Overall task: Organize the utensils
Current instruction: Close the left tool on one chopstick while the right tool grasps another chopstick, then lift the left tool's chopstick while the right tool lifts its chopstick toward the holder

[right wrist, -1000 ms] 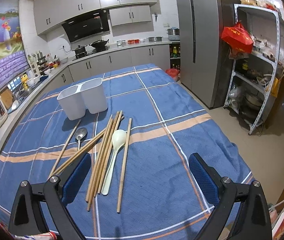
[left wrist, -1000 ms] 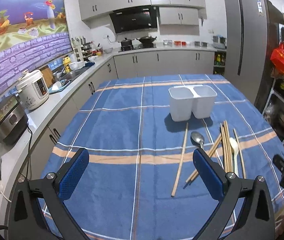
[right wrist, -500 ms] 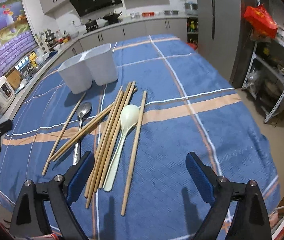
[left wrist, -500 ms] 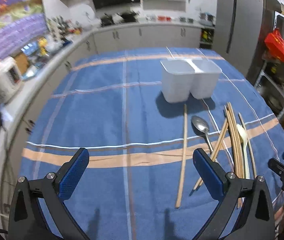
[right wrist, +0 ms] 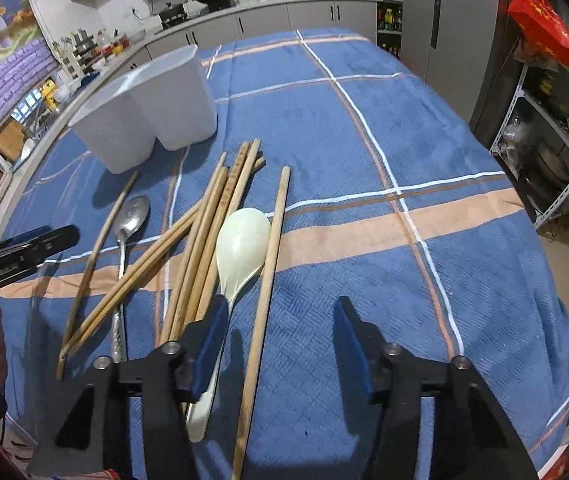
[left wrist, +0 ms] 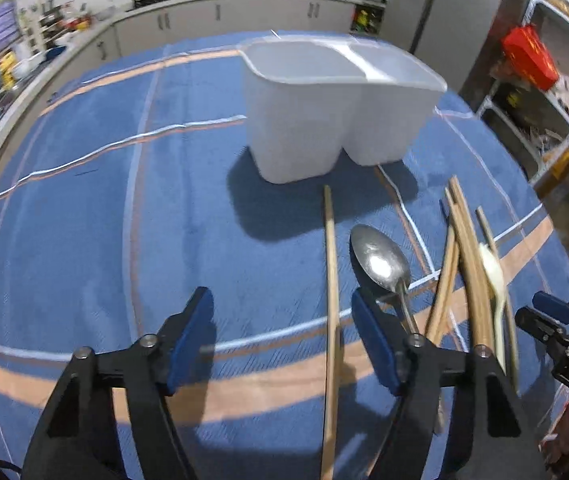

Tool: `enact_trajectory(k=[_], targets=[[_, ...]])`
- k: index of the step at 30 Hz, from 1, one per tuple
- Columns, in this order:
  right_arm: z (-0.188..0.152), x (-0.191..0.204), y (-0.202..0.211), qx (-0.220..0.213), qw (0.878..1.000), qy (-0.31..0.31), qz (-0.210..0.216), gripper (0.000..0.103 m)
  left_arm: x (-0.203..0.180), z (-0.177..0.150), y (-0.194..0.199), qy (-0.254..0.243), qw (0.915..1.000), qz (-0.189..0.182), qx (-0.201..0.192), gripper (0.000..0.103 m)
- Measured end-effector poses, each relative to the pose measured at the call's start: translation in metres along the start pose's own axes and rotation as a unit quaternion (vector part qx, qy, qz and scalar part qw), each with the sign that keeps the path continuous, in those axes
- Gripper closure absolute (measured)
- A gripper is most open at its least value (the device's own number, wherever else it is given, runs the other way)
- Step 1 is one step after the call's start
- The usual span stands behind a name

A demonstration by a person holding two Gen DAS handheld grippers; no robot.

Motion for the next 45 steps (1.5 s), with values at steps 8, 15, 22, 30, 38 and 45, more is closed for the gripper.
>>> enact_trajectory(k=[8, 15, 22, 30, 38, 45], targets=[[-0.008, 0.010, -0.010, 0.000, 0.998, 0.029, -0.048, 0.072, -0.018, 0.010, -0.020, -0.054, 0.9985, 0.002, 0.007, 0.073], [-0.006, 0.002, -0.009, 0.012, 0.999, 0.002, -0.037, 0.096, -0.022, 0.013, -0.020, -0.043, 0.9989, -0.017, 0.006, 0.097], [-0.027, -0.040, 0.013, 0.038, 0.998, -0.039, -0.044, 0.096, 0.001, -0.033, -0.001, 0.028, 0.9972, -0.062, 0.031, 0.097], [-0.021, -0.053, 0.015, 0.056, 0.998, -0.035, -0.024, 0.063, 0.007, -0.044, 0.003, 0.053, 0.9946, -0.079, 0.041, 0.096], [-0.003, -0.038, -0.003, 0.076, 0.996, 0.008, -0.051, 0.063, 0.005, -0.029, 0.000, 0.039, 0.9952, -0.070, 0.055, 0.095], [0.008, -0.026, -0.014, 0.098, 0.991, 0.053, -0.078, 0.073, 0.000, -0.020, -0.008, 0.021, 0.9959, -0.066, 0.059, 0.095]])
Point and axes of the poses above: each gripper's, at about its wrist camera, not at the fingertips, and y roughly against the way its jaws point, x to its left, z to its top, the point moved 7 cm from there along -y, roughly the way its jaws point, and after that the axes turned 12 degrees about -y, right-handed, at the moved point
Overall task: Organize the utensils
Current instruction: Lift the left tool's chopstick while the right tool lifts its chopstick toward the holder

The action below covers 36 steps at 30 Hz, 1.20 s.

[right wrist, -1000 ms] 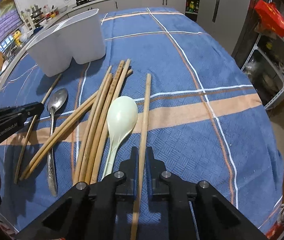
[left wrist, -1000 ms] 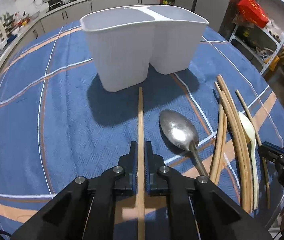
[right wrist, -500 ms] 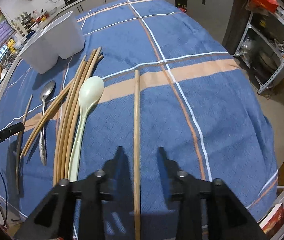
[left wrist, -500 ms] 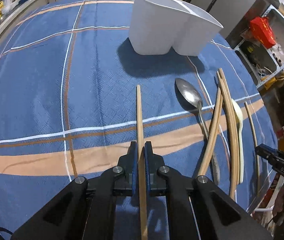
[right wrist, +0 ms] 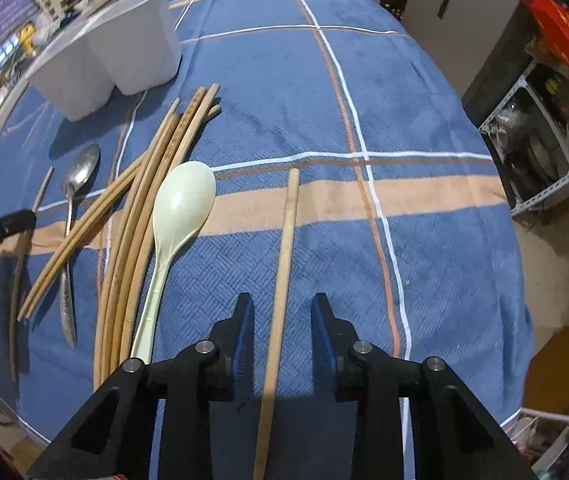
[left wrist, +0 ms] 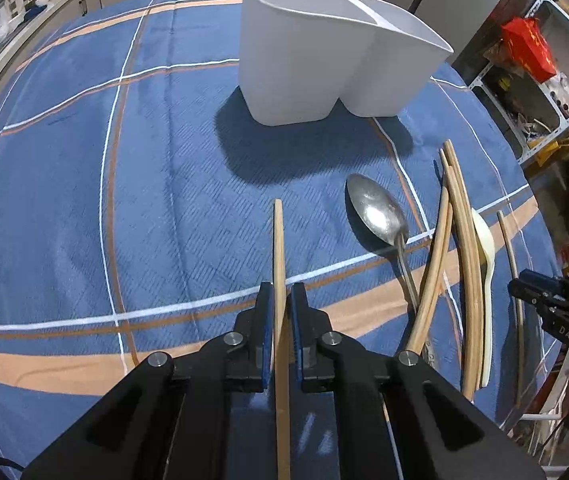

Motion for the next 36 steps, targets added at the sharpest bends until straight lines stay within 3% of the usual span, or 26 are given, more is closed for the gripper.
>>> enact_trajectory(k=[3, 7, 9, 11, 16, 25, 36], targets=[[0.002, 0.005, -0.001, 0.000, 1.000, 0.007, 0.002, 0.078, -0.003, 0.003, -0.002, -0.005, 0.9999, 0.005, -0.009, 0.092], [0.001, 0.018, 0.001, -0.015, 1.000, 0.016, 0.015, 0.095, -0.012, 0.002, -0.003, -0.010, 0.9994, 0.021, -0.027, 0.086], [0.000, 0.022, 0.002, -0.024, 0.999, 0.011, 0.040, 0.095, -0.018, 0.001, -0.005, -0.031, 0.9984, 0.042, -0.024, 0.098], [-0.001, 0.021, 0.004, -0.027, 0.996, -0.013, 0.080, 0.096, -0.021, 0.000, -0.002, -0.018, 0.9988, 0.032, -0.032, 0.098], [-0.008, 0.016, 0.027, -0.069, 0.988, -0.040, 0.131, 0.096, -0.019, -0.010, 0.032, -0.005, 0.9964, 0.039, -0.074, 0.098], [-0.024, 0.009, 0.086, -0.151, 0.973, -0.051, 0.168, 0.096, -0.031, -0.025, 0.114, 0.006, 0.9841, 0.059, -0.168, 0.098], [-0.033, 0.002, 0.146, -0.212, 0.955, -0.044, 0.205, 0.096, -0.045, -0.037, 0.183, 0.038, 0.9662, 0.053, -0.249, 0.098]])
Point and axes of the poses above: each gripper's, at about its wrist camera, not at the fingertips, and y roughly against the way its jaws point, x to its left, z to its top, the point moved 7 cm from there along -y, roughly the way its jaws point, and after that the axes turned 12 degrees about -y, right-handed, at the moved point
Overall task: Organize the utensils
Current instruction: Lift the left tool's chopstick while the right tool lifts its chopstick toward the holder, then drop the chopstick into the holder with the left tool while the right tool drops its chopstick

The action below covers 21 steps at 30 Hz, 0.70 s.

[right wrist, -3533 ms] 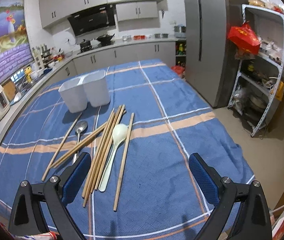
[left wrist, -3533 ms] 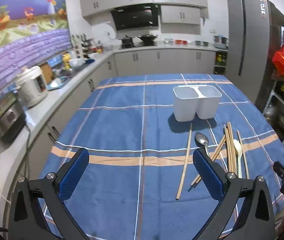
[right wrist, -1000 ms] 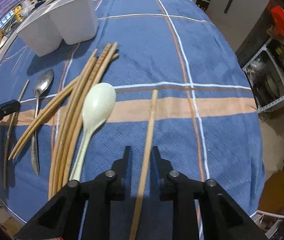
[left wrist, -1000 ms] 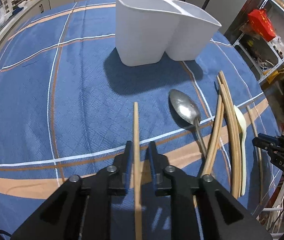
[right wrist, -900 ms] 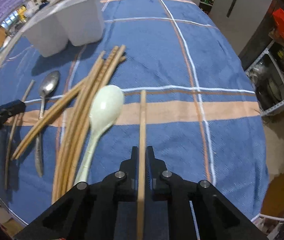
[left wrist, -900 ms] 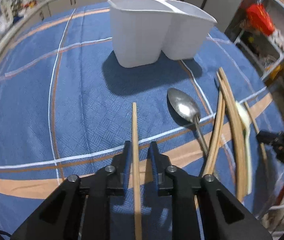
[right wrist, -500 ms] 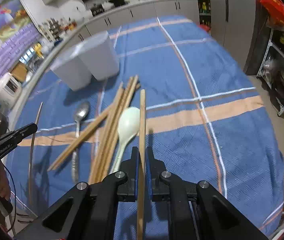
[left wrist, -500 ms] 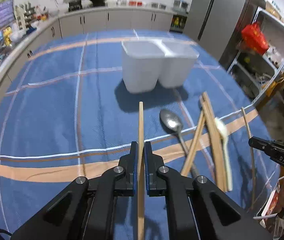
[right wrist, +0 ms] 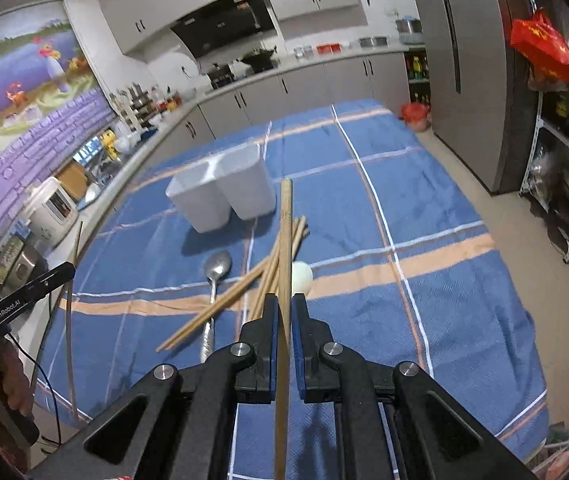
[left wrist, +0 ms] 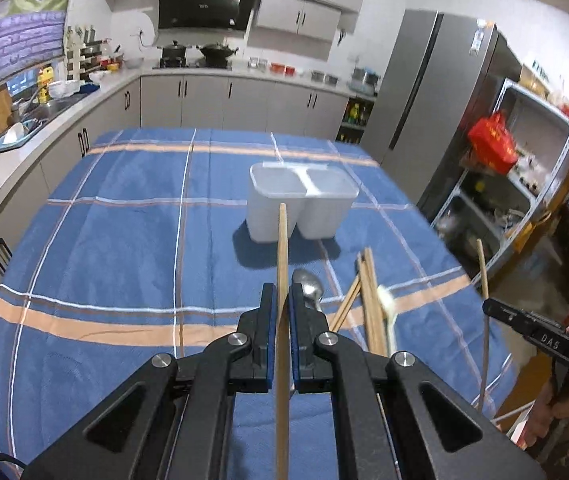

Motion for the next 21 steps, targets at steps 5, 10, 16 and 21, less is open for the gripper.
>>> enact_trajectory(k=[5, 10, 16, 21], targets=[[0.025, 0.014, 0.012, -0.019, 1.000, 0.008, 0.022, 0.096, -0.001, 0.030, 0.016, 0.008, 0.9992, -0.010, -0.039, 0.098], [0.069, 0.035, 0.009, -0.049, 0.998, 0.005, 0.048, 0.096, 0.006, 0.080, 0.016, 0.017, 0.9968, -0.011, -0.077, 0.098], [0.139, 0.070, -0.016, -0.091, 0.992, -0.014, 0.083, 0.096, 0.018, 0.151, -0.011, 0.002, 0.9921, 0.020, -0.124, 0.098], [0.190, 0.097, -0.062, -0.113, 0.990, -0.025, 0.086, 0.096, 0.031, 0.198, -0.058, 0.016, 0.9900, 0.024, -0.138, 0.098]])
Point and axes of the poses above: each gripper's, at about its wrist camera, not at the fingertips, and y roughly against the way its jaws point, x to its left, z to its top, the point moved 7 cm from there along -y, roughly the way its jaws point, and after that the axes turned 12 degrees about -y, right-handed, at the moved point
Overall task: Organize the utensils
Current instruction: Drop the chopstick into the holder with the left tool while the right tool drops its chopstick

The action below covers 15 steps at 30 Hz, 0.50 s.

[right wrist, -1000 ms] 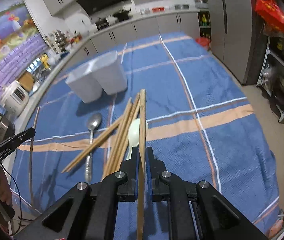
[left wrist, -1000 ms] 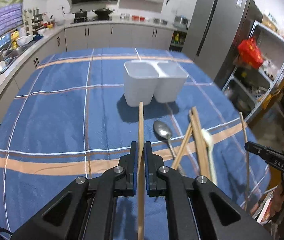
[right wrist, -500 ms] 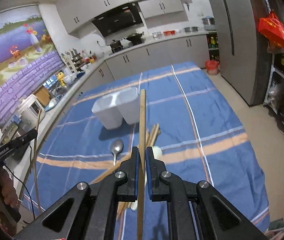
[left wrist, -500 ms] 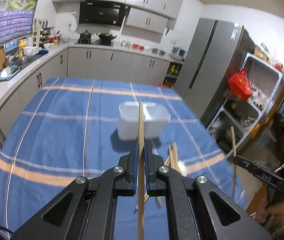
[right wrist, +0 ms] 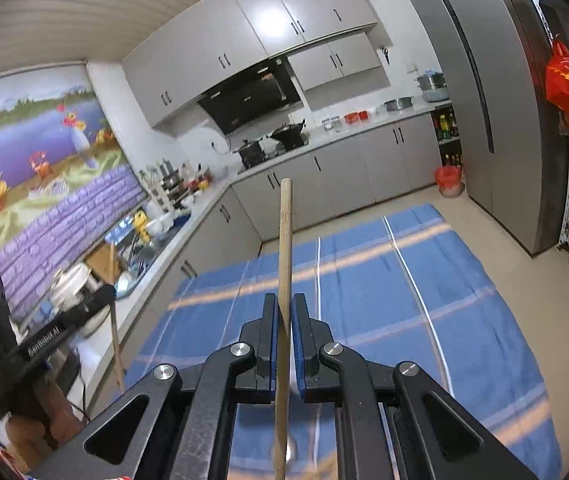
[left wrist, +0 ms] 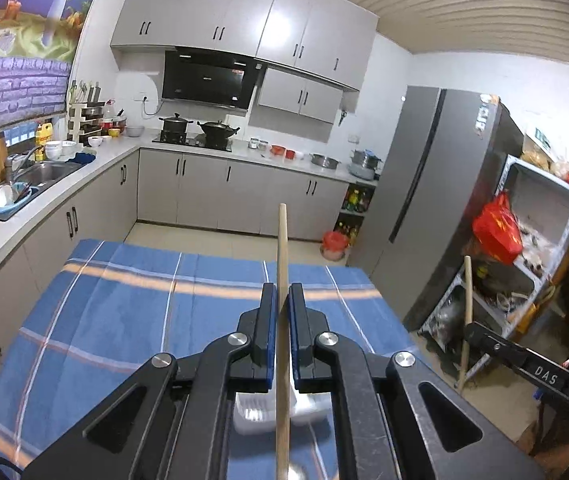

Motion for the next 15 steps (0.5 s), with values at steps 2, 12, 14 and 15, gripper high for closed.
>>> enact_trajectory(k=[2, 12, 14, 15], targets=[[0.011, 0.005, -0.027, -0.006, 1.000, 0.001, -0.008, 0.096, 0.004, 0.010, -0.028, 0.002, 1.0000, 0.006, -0.006, 0.098], [0.035, 0.005, -0.124, -0.035, 0.996, 0.032, -0.080, 0.096, 0.019, 0.014, -0.146, 0.039, 0.9992, -0.011, 0.006, 0.098], [0.032, 0.001, -0.136, -0.039, 0.994, 0.041, -0.093, 0.096, 0.019, 0.009, -0.159, 0.040, 0.9991, -0.010, 0.007, 0.098], [0.030, -0.002, -0.140, -0.038, 0.994, 0.041, -0.097, 0.096, 0.019, 0.005, -0.167, 0.037, 0.9992, -0.006, 0.009, 0.098]])
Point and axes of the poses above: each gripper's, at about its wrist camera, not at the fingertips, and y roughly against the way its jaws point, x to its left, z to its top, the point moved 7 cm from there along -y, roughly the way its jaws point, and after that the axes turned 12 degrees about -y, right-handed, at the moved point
